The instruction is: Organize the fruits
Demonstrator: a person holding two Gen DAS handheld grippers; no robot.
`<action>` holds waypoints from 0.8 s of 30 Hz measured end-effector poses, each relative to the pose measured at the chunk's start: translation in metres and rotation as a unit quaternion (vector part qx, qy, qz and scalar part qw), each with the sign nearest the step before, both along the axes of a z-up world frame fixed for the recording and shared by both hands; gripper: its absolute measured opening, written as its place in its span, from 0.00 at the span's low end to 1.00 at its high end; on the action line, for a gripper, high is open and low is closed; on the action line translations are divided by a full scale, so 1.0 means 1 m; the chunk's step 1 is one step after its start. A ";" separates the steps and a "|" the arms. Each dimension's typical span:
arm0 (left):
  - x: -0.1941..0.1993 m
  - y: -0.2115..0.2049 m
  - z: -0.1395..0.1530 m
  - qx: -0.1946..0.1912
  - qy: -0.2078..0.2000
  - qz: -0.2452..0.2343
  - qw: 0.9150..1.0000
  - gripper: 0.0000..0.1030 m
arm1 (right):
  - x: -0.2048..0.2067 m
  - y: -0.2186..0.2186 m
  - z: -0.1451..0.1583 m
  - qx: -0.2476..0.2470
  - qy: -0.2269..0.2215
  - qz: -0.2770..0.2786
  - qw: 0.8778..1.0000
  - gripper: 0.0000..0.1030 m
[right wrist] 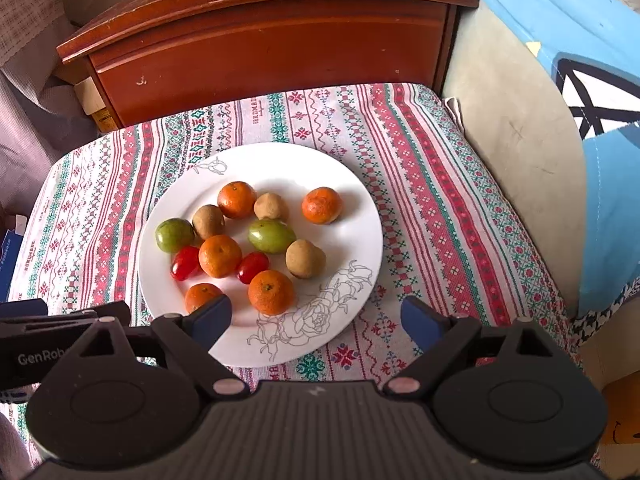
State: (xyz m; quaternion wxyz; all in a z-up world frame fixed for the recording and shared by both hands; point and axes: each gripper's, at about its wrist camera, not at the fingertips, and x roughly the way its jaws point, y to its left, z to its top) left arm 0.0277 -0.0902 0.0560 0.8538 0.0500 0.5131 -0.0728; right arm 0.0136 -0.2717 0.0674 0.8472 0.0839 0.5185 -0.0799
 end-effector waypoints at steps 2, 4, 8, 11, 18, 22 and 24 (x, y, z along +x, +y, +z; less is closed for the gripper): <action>0.000 0.000 0.000 0.000 -0.002 0.002 1.000 0.86 | 0.001 -0.001 -0.003 -0.002 0.003 -0.002 1.000 0.89; 0.001 -0.001 0.000 0.000 -0.004 0.001 1.000 0.86 | 0.002 -0.002 -0.005 -0.004 0.007 -0.004 1.000 0.89; 0.000 -0.004 -0.001 0.000 -0.010 -0.004 1.000 0.86 | 0.002 -0.003 -0.009 -0.006 0.008 -0.006 1.000 0.89; 0.000 -0.005 -0.003 0.004 -0.013 -0.006 1.000 0.86 | 0.003 -0.003 -0.011 -0.009 0.009 -0.007 1.000 0.89; 0.001 -0.007 -0.005 0.005 -0.022 -0.009 1.000 0.86 | 0.003 -0.003 -0.015 -0.013 0.003 -0.007 1.000 0.89; 0.000 -0.008 -0.004 0.004 -0.032 -0.013 0.999 0.86 | 0.004 -0.002 -0.019 -0.014 0.003 -0.006 1.000 0.89; 0.000 -0.009 -0.004 0.007 -0.034 -0.015 0.999 0.86 | 0.004 -0.002 -0.020 -0.015 0.003 -0.004 1.000 0.89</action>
